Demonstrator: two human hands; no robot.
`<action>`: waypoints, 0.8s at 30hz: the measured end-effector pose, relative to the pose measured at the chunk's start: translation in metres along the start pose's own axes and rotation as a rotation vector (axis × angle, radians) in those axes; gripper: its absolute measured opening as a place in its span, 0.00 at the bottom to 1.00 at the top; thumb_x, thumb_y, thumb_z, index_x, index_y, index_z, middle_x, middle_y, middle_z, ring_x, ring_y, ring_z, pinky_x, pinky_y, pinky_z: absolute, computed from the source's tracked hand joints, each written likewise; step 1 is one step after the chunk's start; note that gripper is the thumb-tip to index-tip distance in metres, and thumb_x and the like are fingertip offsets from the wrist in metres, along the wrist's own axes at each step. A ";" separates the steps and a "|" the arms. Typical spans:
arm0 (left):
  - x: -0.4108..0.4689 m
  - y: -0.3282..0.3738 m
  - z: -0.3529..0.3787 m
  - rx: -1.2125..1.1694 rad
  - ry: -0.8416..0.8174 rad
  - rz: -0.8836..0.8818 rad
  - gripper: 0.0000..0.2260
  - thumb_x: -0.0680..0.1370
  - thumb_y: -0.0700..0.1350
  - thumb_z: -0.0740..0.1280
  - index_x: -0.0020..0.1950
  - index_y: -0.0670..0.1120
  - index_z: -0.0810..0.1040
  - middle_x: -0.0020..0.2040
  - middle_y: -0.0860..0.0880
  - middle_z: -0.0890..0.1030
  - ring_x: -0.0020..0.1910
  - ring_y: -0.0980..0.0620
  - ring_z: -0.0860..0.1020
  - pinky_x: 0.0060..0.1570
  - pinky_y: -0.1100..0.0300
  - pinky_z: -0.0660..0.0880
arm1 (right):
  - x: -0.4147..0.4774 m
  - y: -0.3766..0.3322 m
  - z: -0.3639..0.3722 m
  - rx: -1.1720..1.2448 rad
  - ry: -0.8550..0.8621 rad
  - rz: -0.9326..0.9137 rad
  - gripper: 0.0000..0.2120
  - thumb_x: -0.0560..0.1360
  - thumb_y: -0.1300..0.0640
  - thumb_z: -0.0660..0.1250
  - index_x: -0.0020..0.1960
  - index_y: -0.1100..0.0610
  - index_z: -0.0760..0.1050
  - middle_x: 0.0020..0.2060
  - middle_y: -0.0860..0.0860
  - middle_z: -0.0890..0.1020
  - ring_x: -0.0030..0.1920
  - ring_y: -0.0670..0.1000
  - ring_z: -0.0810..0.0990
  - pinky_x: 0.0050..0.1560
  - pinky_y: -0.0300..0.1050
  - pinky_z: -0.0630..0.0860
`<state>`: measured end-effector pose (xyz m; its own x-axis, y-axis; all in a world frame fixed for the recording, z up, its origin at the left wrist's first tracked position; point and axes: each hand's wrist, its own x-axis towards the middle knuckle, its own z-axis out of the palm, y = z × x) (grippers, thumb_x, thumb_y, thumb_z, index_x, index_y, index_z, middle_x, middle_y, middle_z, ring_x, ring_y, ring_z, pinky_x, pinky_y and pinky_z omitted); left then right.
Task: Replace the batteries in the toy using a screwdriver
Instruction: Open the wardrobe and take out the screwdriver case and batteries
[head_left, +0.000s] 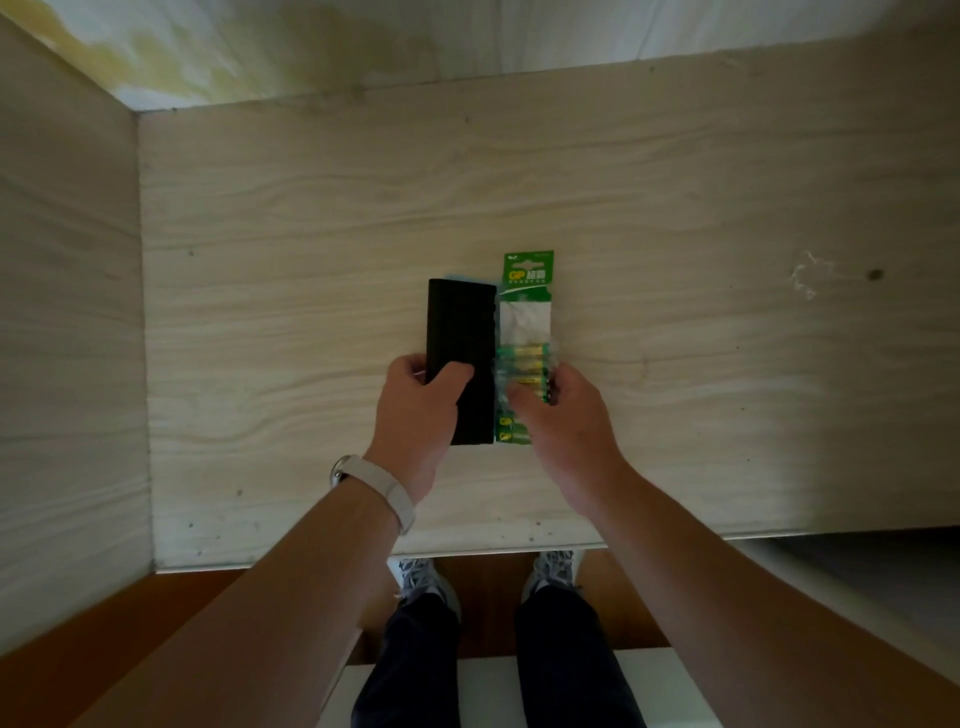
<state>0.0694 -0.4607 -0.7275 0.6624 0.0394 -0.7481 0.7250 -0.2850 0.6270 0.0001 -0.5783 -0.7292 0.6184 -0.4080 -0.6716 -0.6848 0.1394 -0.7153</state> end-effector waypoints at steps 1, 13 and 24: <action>-0.001 0.000 -0.001 -0.007 -0.011 0.006 0.14 0.77 0.46 0.71 0.60 0.46 0.74 0.54 0.44 0.82 0.49 0.45 0.84 0.50 0.41 0.82 | -0.001 -0.001 0.000 0.010 -0.002 0.005 0.03 0.75 0.56 0.68 0.48 0.53 0.79 0.41 0.53 0.84 0.39 0.50 0.82 0.37 0.46 0.75; -0.044 0.017 -0.040 -0.100 -0.073 0.100 0.09 0.79 0.44 0.69 0.59 0.47 0.80 0.50 0.45 0.85 0.47 0.46 0.85 0.46 0.48 0.83 | -0.043 -0.044 -0.003 -0.028 -0.045 -0.051 0.02 0.76 0.55 0.68 0.48 0.52 0.78 0.42 0.52 0.84 0.41 0.51 0.83 0.37 0.46 0.76; -0.120 0.065 -0.100 -0.239 -0.133 0.210 0.06 0.80 0.43 0.68 0.56 0.46 0.80 0.51 0.44 0.85 0.47 0.46 0.84 0.46 0.51 0.82 | -0.141 -0.102 0.008 -0.053 0.051 -0.165 0.04 0.76 0.55 0.68 0.49 0.53 0.79 0.42 0.52 0.84 0.43 0.53 0.84 0.42 0.53 0.80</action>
<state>0.0563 -0.3880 -0.5754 0.7832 -0.1256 -0.6090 0.6093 -0.0401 0.7919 -0.0140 -0.5283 -0.5629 0.7049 -0.4667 -0.5342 -0.5958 0.0192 -0.8029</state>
